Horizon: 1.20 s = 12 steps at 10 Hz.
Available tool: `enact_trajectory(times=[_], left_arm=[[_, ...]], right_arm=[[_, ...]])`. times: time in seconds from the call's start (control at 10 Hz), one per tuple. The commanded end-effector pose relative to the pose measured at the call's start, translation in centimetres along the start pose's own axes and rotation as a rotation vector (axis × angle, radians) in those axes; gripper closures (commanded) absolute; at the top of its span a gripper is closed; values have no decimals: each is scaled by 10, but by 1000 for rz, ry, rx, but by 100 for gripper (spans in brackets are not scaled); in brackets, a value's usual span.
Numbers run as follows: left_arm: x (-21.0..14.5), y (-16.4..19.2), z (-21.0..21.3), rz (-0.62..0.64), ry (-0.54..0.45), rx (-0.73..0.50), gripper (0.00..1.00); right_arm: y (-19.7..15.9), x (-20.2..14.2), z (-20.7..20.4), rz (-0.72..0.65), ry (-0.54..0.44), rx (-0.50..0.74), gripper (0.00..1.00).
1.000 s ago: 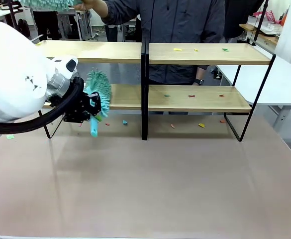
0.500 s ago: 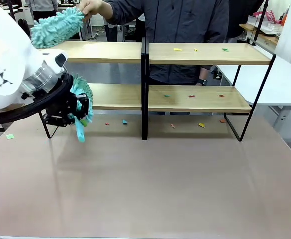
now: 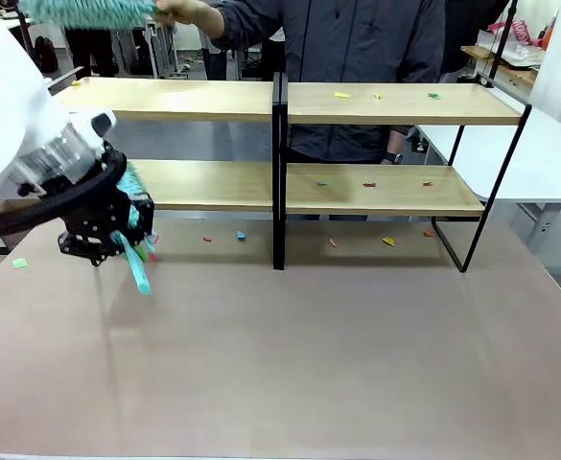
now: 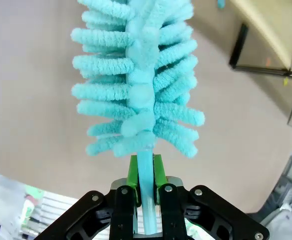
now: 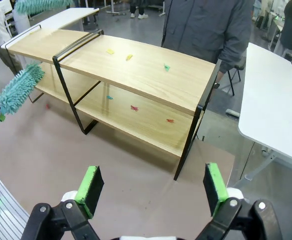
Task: Clean the shelves.
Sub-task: Clean a randomly selected level of the Shelf with the Duster.
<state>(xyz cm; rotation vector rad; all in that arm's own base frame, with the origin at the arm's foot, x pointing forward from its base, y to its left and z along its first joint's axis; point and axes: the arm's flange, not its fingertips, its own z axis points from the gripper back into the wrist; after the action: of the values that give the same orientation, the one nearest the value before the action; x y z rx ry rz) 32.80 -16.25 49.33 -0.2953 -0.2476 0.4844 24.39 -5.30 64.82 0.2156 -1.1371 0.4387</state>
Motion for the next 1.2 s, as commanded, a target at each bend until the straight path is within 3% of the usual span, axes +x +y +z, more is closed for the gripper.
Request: enact_trajectory(times=[0.0, 0.1, 0.3, 0.7, 0.8, 1.0, 1.1], left_arm=[[-11, 24, 15, 66, -108, -70, 100], [-13, 30, 21, 102, -29, -62, 100], [-36, 46, 29, -30, 111, -39, 100], [-35, 44, 28, -81, 108, -79, 100], [-37, 49, 34, -146, 174, -87, 100], [-28, 90, 76, -710, 562, -155, 100], [-25, 107, 92, -750, 569, -216, 100]], right_arm=[[-1, 0, 0, 9, -4, 1, 0], [-1, 0, 0, 9, -4, 1, 0], [-1, 0, 0, 9, -4, 1, 0], [-1, 0, 0, 9, -4, 1, 0], [-1, 0, 0, 9, -4, 1, 0], [-1, 0, 0, 9, -4, 1, 0], [-1, 0, 0, 9, -4, 1, 0]])
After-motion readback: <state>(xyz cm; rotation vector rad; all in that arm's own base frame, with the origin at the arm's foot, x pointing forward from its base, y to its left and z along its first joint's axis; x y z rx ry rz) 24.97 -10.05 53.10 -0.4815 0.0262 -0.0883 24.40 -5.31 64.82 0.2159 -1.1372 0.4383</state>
